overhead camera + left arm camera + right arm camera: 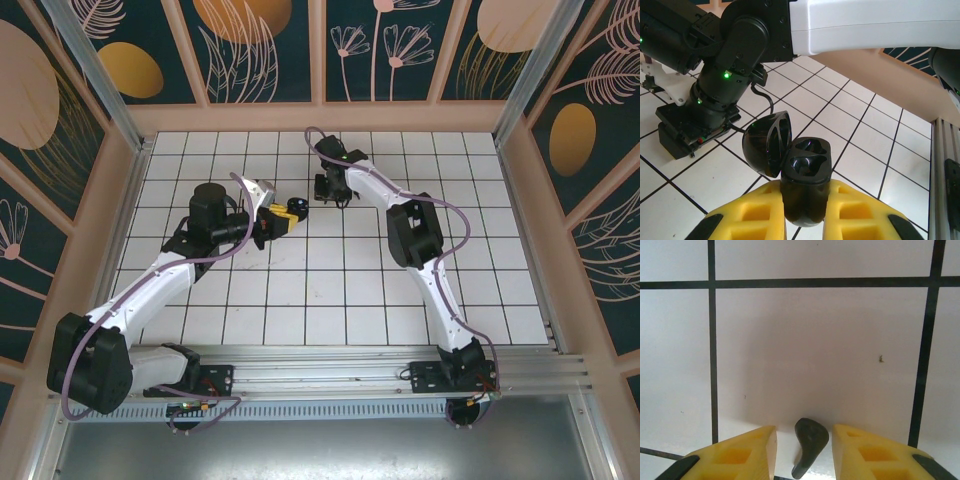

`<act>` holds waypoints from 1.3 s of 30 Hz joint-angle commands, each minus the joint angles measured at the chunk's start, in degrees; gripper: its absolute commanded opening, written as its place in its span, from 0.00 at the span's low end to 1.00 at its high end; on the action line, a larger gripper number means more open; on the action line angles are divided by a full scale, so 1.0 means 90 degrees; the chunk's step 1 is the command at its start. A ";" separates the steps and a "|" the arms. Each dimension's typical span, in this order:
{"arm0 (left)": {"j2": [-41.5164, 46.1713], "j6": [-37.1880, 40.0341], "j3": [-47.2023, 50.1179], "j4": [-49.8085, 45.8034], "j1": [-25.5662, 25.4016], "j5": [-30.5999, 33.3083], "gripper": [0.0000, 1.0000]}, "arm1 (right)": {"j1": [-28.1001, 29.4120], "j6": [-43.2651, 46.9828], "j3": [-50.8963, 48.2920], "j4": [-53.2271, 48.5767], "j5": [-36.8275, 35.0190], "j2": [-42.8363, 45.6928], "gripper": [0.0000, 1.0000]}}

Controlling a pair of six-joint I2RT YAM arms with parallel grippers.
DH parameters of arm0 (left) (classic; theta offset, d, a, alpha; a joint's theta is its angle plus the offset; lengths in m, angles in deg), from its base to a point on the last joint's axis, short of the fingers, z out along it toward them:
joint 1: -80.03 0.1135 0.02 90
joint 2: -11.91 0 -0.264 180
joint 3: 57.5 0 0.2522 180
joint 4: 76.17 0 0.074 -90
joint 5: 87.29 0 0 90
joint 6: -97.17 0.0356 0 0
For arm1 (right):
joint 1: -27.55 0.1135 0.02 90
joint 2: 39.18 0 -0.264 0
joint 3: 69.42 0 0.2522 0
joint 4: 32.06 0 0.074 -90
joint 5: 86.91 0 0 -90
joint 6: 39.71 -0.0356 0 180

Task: Insert wireless bluetooth earbuds into charging case

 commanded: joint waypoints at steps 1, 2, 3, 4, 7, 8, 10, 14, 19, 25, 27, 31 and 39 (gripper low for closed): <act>-0.0031 -0.0015 0.0036 0.0167 0.0013 -0.0062 0.02 | -0.0033 0.0106 0.0224 -0.0015 -0.0067 -0.0225 0.33; -0.0031 -0.0017 0.0035 0.0173 0.0010 -0.0073 0.02 | -0.0037 0.0110 0.0243 -0.0021 -0.0060 -0.0254 0.32; -0.0040 -0.0015 0.0027 0.0167 0.0008 -0.0073 0.02 | -0.0044 0.0115 0.0261 -0.0027 -0.0046 -0.0274 0.31; -0.0037 -0.0016 0.0025 0.0155 0.0014 -0.0083 0.02 | -0.0044 0.0125 0.0278 -0.0043 -0.0042 -0.0294 0.28; -0.0031 -0.0006 0.0025 0.0139 0.0016 -0.0071 0.02 | -0.0044 0.0171 0.0313 -0.0090 -0.0041 -0.0325 0.22; -0.0014 0.0000 0.0026 0.0133 0.0015 -0.0063 0.02 | -0.0044 0.0188 0.0313 -0.0113 -0.0041 -0.0325 0.21; -0.0021 0.0001 0.0035 0.0132 0.0015 -0.0058 0.02 | -0.0044 0.0226 0.0322 -0.0166 -0.0051 -0.0308 0.19; -0.0021 -0.0004 0.0035 0.0113 0.0020 -0.0070 0.02 | 0.0000 0.0363 0.0276 -0.0239 -0.0152 -0.0150 0.17; 0.0045 -0.0023 0.0051 0.0120 0.0015 -0.0070 0.02 | 0.0024 0.0546 -0.0186 -0.0022 -0.0302 0.0465 0.15; 0.0173 -0.0149 0.0103 0.0221 0.0016 -0.0092 0.02 | 0.0024 0.0570 -0.1212 0.0522 -0.0667 0.1646 0.14; 0.0199 -0.0238 0.0125 0.0295 0.0015 -0.0151 0.02 | 0.0029 0.0581 -0.1557 0.0704 -0.0776 0.2073 0.14; 0.0194 -0.0470 0.0164 0.0526 0.0018 -0.0357 0.02 | 0.0216 0.0666 -0.2400 0.1242 -0.0850 0.3089 0.14; 0.0259 -0.0796 0.0238 0.1034 0.0015 -0.0589 0.02 | 0.0524 0.0880 -0.4187 0.2703 -0.0526 0.5183 0.14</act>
